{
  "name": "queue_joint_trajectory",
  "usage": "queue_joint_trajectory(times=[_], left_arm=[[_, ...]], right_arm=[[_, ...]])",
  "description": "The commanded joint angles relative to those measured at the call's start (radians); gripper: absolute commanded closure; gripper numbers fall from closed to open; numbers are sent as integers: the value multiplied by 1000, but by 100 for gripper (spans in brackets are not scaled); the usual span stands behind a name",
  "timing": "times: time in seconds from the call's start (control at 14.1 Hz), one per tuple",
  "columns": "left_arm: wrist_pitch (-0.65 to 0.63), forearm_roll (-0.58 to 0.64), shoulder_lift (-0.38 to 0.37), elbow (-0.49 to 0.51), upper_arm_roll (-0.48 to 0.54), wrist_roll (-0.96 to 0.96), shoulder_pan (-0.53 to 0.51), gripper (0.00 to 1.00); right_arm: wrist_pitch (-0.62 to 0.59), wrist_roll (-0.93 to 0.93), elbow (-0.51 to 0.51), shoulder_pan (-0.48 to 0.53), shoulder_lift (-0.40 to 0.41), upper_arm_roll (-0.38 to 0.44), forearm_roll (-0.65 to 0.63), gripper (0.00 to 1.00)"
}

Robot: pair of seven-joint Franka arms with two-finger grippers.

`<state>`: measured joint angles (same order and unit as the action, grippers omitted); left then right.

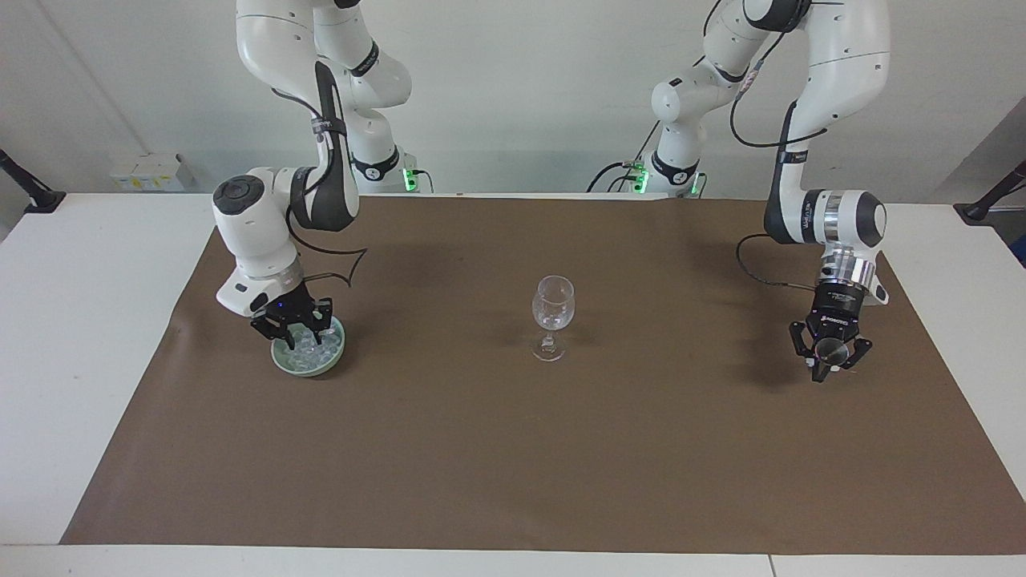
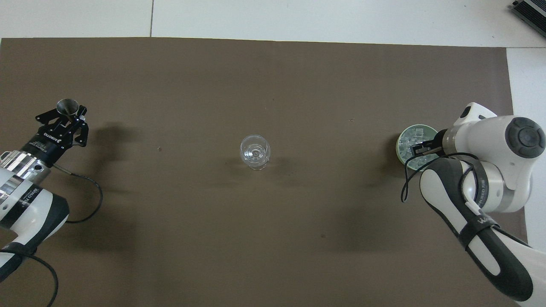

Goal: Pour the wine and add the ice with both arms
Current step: 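Close the right gripper on the rim of the green ice cup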

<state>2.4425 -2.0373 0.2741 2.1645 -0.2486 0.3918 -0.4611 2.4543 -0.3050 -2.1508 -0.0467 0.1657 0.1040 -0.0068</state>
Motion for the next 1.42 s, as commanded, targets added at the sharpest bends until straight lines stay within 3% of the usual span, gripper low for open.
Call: queue_joint_trajectory(times=[0.0, 0.21, 0.42, 0.5, 0.78, 1.35], left_arm=[[27, -12, 30, -38, 0, 12, 12, 100], [30, -12, 46, -54, 0, 12, 12, 100], [39, -14, 69, -74, 0, 12, 12, 100], [39, -15, 82, -84, -1, 12, 13, 100], [39, -43, 102, -95, -3, 12, 22, 100], [-77, -46, 154, -100, -1, 12, -4, 100]], right_arm=[[22, -6, -15, 8, -3, -3, -2, 74], [14, -6, -9, 8, -2, -3, -2, 88], [2, -6, 8, 8, -2, -3, -2, 93], [-36, -6, 29, 8, -8, -4, -2, 100], [-237, 55, 159, 7, -49, -15, 1, 100], [-435, 317, 220, 1, -189, -134, -10, 100]])
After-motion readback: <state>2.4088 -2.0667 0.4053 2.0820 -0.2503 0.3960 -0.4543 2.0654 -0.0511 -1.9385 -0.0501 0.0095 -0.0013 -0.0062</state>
